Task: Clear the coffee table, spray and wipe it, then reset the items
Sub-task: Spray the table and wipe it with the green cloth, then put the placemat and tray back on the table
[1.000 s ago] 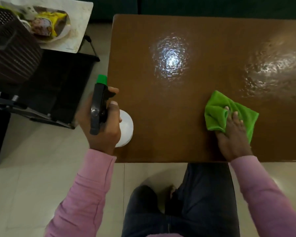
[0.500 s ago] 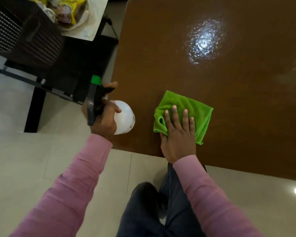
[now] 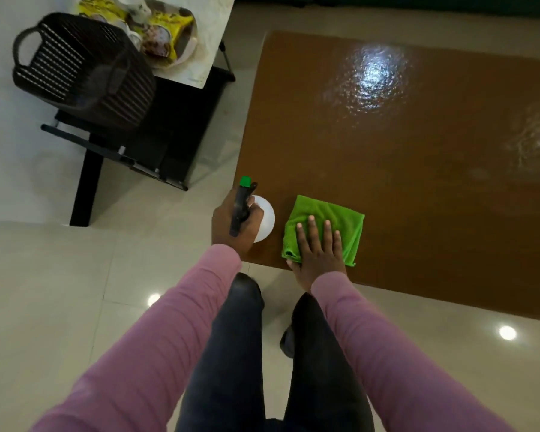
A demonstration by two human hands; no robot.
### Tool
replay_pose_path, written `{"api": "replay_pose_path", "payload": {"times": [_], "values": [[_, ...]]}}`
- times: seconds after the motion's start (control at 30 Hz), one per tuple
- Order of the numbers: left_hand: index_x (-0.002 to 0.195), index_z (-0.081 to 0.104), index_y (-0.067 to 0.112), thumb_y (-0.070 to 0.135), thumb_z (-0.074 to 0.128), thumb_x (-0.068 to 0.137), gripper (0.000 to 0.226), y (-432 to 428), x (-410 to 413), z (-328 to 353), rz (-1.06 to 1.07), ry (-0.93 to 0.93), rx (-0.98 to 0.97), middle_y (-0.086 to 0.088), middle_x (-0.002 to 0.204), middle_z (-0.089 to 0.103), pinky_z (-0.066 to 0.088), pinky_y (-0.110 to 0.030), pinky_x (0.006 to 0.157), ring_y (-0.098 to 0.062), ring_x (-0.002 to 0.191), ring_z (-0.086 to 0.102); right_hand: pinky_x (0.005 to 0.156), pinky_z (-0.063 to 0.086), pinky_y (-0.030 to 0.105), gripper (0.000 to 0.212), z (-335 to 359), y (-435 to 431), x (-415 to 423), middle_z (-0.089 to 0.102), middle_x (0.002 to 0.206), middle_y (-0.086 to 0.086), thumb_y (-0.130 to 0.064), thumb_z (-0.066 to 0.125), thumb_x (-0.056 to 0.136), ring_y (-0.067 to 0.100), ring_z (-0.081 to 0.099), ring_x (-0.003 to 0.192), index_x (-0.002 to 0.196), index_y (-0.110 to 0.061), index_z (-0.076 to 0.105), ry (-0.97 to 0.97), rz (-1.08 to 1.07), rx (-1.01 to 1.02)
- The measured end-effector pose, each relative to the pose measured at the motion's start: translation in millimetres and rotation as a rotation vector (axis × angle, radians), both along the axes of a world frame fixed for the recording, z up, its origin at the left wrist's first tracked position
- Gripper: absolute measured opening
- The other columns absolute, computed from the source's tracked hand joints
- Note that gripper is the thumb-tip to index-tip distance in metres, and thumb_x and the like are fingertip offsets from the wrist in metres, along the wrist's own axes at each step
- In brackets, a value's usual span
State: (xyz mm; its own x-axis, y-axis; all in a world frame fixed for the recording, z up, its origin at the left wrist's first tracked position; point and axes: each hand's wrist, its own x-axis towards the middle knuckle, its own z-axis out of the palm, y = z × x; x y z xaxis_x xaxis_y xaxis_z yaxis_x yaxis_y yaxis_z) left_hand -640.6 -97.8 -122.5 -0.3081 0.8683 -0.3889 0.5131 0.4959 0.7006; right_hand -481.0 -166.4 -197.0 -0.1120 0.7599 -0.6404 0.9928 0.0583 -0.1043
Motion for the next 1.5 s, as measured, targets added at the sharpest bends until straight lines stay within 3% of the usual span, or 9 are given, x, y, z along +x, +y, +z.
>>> {"api": "replay_pose_path", "payload": {"times": [0.07, 0.13, 0.2, 0.27, 0.37, 0.53, 0.97, 1.23, 1.5], "values": [[0.131, 0.05, 0.015, 0.022, 0.068, 0.088, 0.047, -2, -7, 4, -0.075, -0.054, -0.075, -0.011, 0.13, 0.057, 0.048, -0.043, 0.099, -0.032, 0.118, 0.054, 0.112, -0.016, 0.053, 0.079, 11, 12, 3, -0.03, 0.154, -0.001, -0.068, 0.019, 0.09, 0.033, -0.027, 0.141, 0.146, -0.032, -0.023, -0.033, 0.03, -0.121], [0.145, 0.031, 0.022, 0.031, 0.08, 0.077, 0.084, -6, -25, 11, -0.19, -0.117, -0.122, -0.005, 0.148, 0.04, 0.038, -0.047, 0.109, -0.03, 0.133, 0.041, 0.112, -0.015, 0.056, 0.08, 32, 25, 4, -0.024, 0.156, -0.005, -0.072, 0.02, 0.087, 0.031, -0.022, 0.143, 0.148, -0.035, -0.016, -0.048, -0.013, -0.218], [0.152, 0.012, 0.024, 0.037, 0.086, 0.066, 0.115, -16, -46, 19, -0.314, -0.004, -0.193, -0.002, 0.16, 0.017, 0.023, -0.047, 0.117, -0.029, 0.146, 0.019, 0.112, -0.015, 0.055, 0.083, 61, 29, 1, -0.017, 0.159, -0.003, -0.072, 0.028, 0.087, 0.03, -0.02, 0.144, 0.15, -0.033, -0.009, -0.043, -0.118, -0.231], [0.154, 0.001, 0.02, 0.039, 0.085, 0.067, 0.122, -30, -68, 33, -0.456, 0.191, -0.226, -0.005, 0.163, 0.004, 0.016, -0.045, 0.12, -0.027, 0.15, 0.006, 0.113, -0.013, 0.053, 0.08, 94, 20, -8, -0.012, 0.16, -0.001, -0.063, 0.034, 0.091, 0.03, -0.018, 0.145, 0.152, -0.029, -0.006, -0.031, -0.25, -0.147], [0.154, -0.002, 0.017, 0.029, 0.077, 0.079, 0.11, -51, -98, 57, -0.501, 0.355, -0.265, -0.007, 0.163, 0.0, 0.018, -0.046, 0.12, -0.027, 0.15, 0.003, 0.117, -0.008, 0.051, 0.073, 140, -4, -26, -0.007, 0.161, 0.002, -0.05, 0.034, 0.096, 0.029, -0.015, 0.146, 0.153, -0.021, -0.002, -0.051, -0.437, 0.009], [0.154, -0.001, 0.021, 0.026, 0.063, 0.091, 0.09, -78, -127, 120, -0.453, 0.388, -0.269, -0.006, 0.163, 0.0, 0.021, -0.045, 0.12, -0.027, 0.15, 0.007, 0.118, -0.005, 0.047, 0.071, 201, -55, -60, -0.007, 0.161, 0.005, -0.045, 0.032, 0.098, 0.029, -0.014, 0.146, 0.152, -0.015, -0.004, -0.067, -0.585, 0.076], [0.154, -0.008, 0.025, 0.042, 0.04, 0.099, 0.075, -114, -162, 209, -0.667, 0.573, 0.001, -0.003, 0.162, -0.015, 0.006, -0.049, 0.122, -0.028, 0.15, -0.008, 0.118, -0.006, 0.046, 0.074, 265, -73, -129, -0.007, 0.161, 0.004, -0.048, 0.034, 0.097, 0.028, -0.014, 0.146, 0.152, -0.014, -0.001, 0.061, -0.578, 0.283], [0.154, -0.006, 0.024, 0.043, 0.038, 0.1, 0.073, -121, -216, 219, -0.594, 0.575, -0.021, -0.003, 0.162, -0.015, 0.004, -0.047, 0.122, -0.027, 0.15, -0.009, 0.118, -0.005, 0.045, 0.07, 284, -70, -180, -0.004, 0.161, 0.004, -0.048, 0.032, 0.097, 0.028, -0.011, 0.147, 0.152, -0.015, 0.003, 0.067, -0.476, 0.367], [0.154, -0.006, 0.025, 0.044, 0.039, 0.099, 0.073, -74, -297, 239, -0.594, 0.545, 0.06, -0.002, 0.162, -0.016, 0.002, -0.047, 0.121, -0.027, 0.15, -0.009, 0.118, -0.004, 0.045, 0.072, 299, -25, -270, -0.008, 0.161, 0.004, -0.049, 0.032, 0.097, 0.027, -0.013, 0.146, 0.153, -0.015, 0.0, 0.085, -0.466, 0.39]]}}
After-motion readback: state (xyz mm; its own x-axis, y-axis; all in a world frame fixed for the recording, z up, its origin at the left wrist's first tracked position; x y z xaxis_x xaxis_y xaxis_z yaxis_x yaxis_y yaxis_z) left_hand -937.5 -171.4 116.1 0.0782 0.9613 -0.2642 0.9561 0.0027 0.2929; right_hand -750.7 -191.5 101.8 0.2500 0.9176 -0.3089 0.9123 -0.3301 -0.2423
